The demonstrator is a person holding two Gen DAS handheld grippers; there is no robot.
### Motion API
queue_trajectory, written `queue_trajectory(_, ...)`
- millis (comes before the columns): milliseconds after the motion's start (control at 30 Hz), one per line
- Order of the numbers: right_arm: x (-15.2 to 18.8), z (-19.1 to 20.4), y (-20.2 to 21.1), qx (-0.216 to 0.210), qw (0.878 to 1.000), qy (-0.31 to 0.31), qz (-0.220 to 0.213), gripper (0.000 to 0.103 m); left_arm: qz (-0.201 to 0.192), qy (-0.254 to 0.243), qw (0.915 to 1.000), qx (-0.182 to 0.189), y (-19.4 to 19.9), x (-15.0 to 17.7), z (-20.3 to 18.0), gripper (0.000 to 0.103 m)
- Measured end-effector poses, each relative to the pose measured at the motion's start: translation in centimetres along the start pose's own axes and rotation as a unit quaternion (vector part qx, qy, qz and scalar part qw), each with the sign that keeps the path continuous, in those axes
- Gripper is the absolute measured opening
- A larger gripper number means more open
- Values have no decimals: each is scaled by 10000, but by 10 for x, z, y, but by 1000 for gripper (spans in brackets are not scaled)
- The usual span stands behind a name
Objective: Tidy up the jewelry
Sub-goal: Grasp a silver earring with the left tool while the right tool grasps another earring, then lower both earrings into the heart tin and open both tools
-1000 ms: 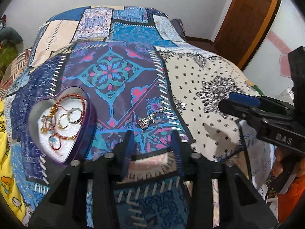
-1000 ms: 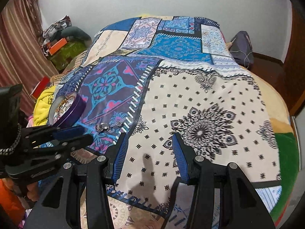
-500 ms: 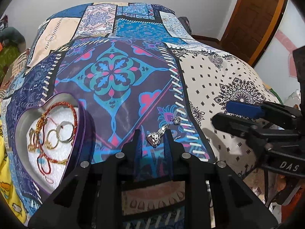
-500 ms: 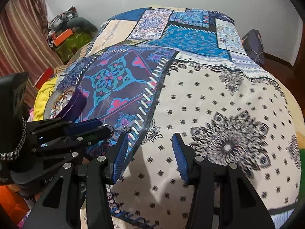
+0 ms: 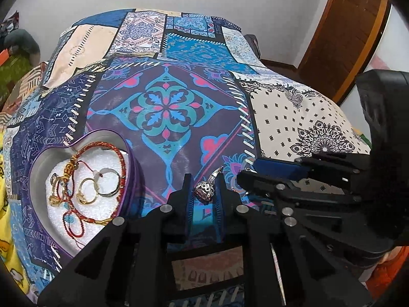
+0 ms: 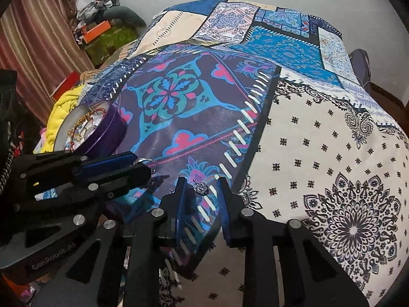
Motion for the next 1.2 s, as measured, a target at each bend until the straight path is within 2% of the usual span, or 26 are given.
queue_trajectory(300, 2, 5, 11, 13, 10000, -43, -52, 9, -6, 56, 10000, 55, 8, 1, 1, 15)
queue_trajectory(733, -15, 38, 72, 70, 9972, 156, -727, 9, -489, 47, 9988, 46, 67, -5, 3, 15)
queue_trajectory(1200, -27, 87, 97, -6, 9923, 551, -1110, 9, -973, 212, 9948, -221, 129, 1, 36, 15)
Point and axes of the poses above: each gripper's, at about its wrist camera, not at the fingertips, and y roughly against the way its jaws point, z to its left, x to its underside, the point moved 3 cm from there along -y, roughly the way its jaws point, and after that the axes turned 6 degrees about -x, right-handed, at the moved point
